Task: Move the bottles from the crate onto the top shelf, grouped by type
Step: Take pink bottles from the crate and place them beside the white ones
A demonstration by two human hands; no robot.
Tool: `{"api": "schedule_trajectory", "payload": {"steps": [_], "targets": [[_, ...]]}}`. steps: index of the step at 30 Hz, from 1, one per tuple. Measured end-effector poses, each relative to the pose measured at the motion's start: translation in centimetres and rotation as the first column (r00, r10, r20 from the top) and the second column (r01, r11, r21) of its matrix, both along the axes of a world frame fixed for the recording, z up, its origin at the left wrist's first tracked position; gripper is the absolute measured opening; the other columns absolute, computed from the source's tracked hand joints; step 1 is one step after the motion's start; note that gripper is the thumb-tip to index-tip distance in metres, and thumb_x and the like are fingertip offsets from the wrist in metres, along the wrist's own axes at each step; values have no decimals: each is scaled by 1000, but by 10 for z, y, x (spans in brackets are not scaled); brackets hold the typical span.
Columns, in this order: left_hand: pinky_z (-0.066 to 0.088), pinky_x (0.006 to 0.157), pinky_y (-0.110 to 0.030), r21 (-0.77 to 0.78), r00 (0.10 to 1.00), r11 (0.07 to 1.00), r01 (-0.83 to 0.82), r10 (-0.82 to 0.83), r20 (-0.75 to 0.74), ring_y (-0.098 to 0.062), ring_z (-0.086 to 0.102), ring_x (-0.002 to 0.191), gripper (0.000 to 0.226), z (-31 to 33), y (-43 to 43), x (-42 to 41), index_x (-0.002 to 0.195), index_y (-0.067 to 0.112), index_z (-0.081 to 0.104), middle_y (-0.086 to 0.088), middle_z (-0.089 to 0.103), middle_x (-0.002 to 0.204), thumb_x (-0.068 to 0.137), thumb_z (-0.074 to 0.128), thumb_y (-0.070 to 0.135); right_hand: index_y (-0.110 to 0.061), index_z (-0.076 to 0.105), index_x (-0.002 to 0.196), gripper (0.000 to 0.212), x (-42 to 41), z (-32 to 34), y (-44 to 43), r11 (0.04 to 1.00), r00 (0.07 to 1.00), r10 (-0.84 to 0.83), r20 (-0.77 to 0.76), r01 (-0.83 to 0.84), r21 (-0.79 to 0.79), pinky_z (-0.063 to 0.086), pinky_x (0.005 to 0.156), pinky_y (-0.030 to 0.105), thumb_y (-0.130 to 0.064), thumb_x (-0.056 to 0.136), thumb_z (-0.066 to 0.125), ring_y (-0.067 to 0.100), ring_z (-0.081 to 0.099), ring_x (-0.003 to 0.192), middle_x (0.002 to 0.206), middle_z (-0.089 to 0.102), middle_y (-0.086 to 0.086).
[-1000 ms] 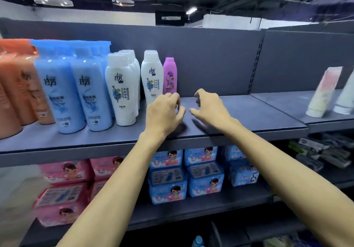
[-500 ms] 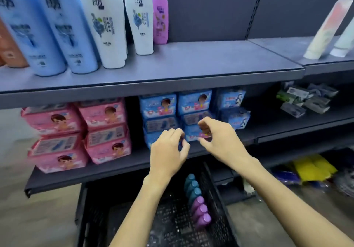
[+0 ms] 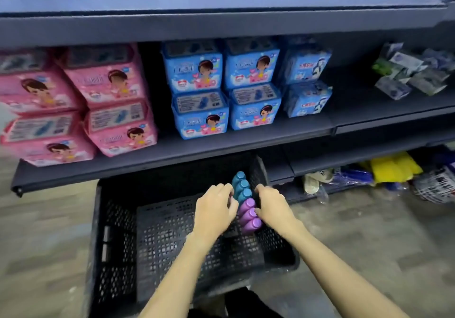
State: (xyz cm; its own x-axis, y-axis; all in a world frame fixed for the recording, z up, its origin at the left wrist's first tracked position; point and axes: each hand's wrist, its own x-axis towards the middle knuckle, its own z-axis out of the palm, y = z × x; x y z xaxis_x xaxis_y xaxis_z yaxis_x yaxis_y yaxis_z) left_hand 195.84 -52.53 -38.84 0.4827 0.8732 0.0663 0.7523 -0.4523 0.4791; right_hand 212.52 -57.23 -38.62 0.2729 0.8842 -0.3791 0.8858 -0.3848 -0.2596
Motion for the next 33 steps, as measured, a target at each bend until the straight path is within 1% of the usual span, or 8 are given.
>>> {"api": "schedule_trajectory", "payload": {"steps": [6, 12, 18, 22, 24, 27, 31, 33], "targets": [[46, 65, -31, -88, 997, 996, 15, -22, -77, -14, 54, 86, 14, -29, -14, -4, 97, 20, 57, 7, 58, 87, 90, 49, 30, -7, 42, 134, 42, -13, -56, -15, 983, 999, 6, 46, 2, -181, 45, 97, 36, -7, 94, 54, 31, 56, 121, 133, 52, 14], [45, 67, -29, -140, 992, 990, 17, -34, -119, -12, 53, 86, 11, -45, -22, -4, 94, 22, 55, 9, 57, 88, 90, 48, 29, -4, 34, 144, 49, -18, -92, -20, 943, 993, -115, -5, 107, -314, 43, 104, 39, -7, 98, 49, 33, 52, 128, 141, 46, 16], [49, 67, -33, -179, 991, 984, 2, -26, -130, -13, 52, 85, 10, -58, -25, -5, 91, 21, 54, 9, 57, 87, 88, 49, 29, -4, 35, 145, 42, -20, -106, -17, 930, 971, -239, -32, 219, -295, 44, 100, 40, -16, 104, 37, 35, 56, 123, 137, 53, 17], [46, 63, -30, -178, 992, 984, -7, -16, -128, -13, 52, 84, 8, -65, -26, -3, 91, 21, 54, 9, 57, 86, 87, 50, 28, -6, 34, 143, 40, -19, -114, -15, 942, 978, -206, -16, 194, -274, 47, 96, 42, -8, 103, 33, 36, 58, 120, 137, 53, 18], [44, 62, -30, -178, 992, 984, -16, -7, -125, -13, 53, 83, 8, -67, -27, -2, 91, 21, 55, 9, 58, 86, 87, 51, 27, -4, 41, 139, 39, -16, -116, -16, 938, 958, -262, -119, 224, -263, 43, 102, 44, -17, 107, 24, 39, 55, 123, 135, 54, 22], [40, 61, -27, -193, 992, 981, -32, 8, -123, -13, 53, 83, 8, -73, -30, 0, 92, 20, 55, 8, 59, 86, 87, 51, 26, 2, 47, 133, 53, -14, -118, -20, 951, 929, -283, -238, 241, -192, 39, 107, 47, -31, 107, 15, 41, 50, 123, 132, 53, 27], [35, 61, -24, -199, 992, 979, -48, 23, -126, -13, 53, 82, 8, -78, -36, 1, 91, 20, 56, 8, 59, 85, 87, 52, 26, 2, 50, 130, 51, -13, -116, -26, 960, 936, -251, -246, 208, -187, 38, 108, 49, -31, 106, 19, 41, 50, 124, 131, 54, 26], [35, 61, -24, -201, 992, 978, -52, 26, -127, -12, 54, 82, 8, -80, -38, 1, 91, 21, 57, 9, 59, 86, 86, 53, 26, 0, 54, 128, 42, -15, -115, -24, 952, 948, -254, -190, 211, -220, 44, 104, 46, -25, 105, 29, 40, 56, 119, 126, 60, 23]]}}
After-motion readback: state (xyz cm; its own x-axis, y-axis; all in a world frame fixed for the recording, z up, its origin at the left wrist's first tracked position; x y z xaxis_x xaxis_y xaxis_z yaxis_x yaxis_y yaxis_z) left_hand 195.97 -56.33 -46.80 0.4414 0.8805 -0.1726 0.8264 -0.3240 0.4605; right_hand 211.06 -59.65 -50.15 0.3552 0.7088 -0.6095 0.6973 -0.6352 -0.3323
